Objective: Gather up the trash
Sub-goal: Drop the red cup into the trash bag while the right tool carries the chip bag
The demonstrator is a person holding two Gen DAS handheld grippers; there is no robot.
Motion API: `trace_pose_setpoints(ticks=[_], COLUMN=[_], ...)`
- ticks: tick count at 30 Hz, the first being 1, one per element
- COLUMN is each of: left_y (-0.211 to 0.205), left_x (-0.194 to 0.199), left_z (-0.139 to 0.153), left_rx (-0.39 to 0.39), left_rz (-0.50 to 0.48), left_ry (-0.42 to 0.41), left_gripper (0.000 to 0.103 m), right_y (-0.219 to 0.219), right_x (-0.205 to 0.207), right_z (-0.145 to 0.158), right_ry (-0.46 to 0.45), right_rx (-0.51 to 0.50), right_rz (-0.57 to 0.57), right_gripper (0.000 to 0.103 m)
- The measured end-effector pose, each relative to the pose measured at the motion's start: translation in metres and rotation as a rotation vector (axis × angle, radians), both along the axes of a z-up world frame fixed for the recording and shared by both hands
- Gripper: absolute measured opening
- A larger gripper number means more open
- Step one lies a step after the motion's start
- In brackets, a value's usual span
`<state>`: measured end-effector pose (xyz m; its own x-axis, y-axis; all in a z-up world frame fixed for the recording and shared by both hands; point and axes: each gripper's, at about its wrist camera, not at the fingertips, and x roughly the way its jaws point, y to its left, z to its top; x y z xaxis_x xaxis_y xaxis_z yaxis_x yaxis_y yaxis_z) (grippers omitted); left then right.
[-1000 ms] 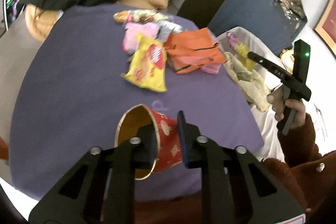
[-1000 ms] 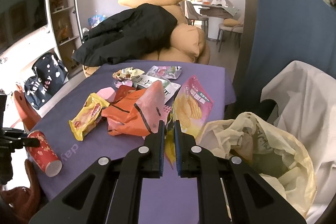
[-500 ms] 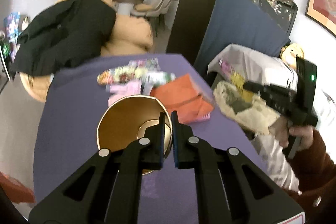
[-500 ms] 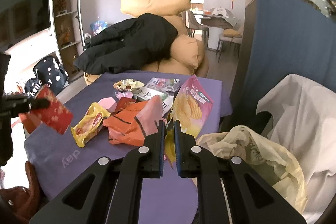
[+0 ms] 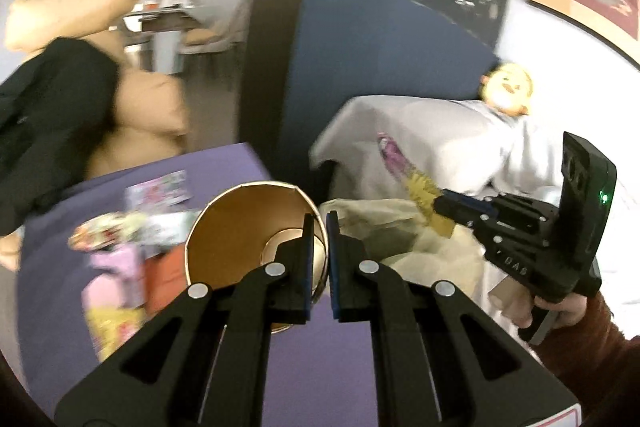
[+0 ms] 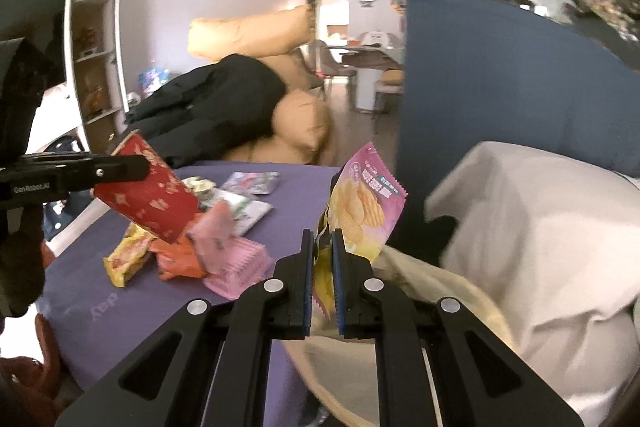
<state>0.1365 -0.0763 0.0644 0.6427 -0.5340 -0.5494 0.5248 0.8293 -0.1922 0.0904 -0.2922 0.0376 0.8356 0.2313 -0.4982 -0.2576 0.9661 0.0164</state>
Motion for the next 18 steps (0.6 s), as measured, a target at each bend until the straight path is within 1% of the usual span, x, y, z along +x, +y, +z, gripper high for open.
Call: trace_pose_setpoints(ticks=[1, 4, 5, 10, 15, 16, 17, 18], left_y=[-0.011, -0.046, -0.059, -0.109, -0.137, -0.14, -0.142, -0.141], left_x=[0.005, 0.021, 0.029, 0.051, 0.065, 0.068, 0.071, 0.071], left_z=[-0.001, -0.009, -0.015, -0.037, -0.057, -0.061, -0.067, -0.072], left_rx=[-0.007, -0.042, -0.057, -0.079, -0.089, -0.087, -0.081, -0.077], left_rz=[-0.022, -0.088, -0.112, -0.164, -0.177, -0.175, -0.172, -0.17], left_ry=[0.006, 0.056, 0.087, 0.187, 0.249, 0.261, 0.278, 0.29], left_gripper=[0.006, 0.006, 0.006, 0.006, 0.006, 0.013, 0.027, 0.033], right_y=[-0.01, -0.035, -0.046, -0.085, -0.106, -0.109, -0.11, -0.112], right_x=[-0.001, -0.006, -0.008, -0.011, -0.008, -0.007, -0.007, -0.006], right_z=[0.0, 0.002, 0.003, 0.0, -0.01, -0.012, -0.014, -0.016], right_ry=[-0.002, -0.01, -0.015, -0.024, -0.003, 0.002, 0.007, 0.012], right_rx=[0.001, 0.004, 0.006, 0.027, 0.07, 0.082, 0.093, 0.104], right_rz=[-0.017, -0.06, -0.08, -0.143, -0.165, -0.162, -0.157, -0.148], right_gripper=[0.01, 0.01, 0.01, 0.01, 0.01, 0.01, 0.01, 0.01])
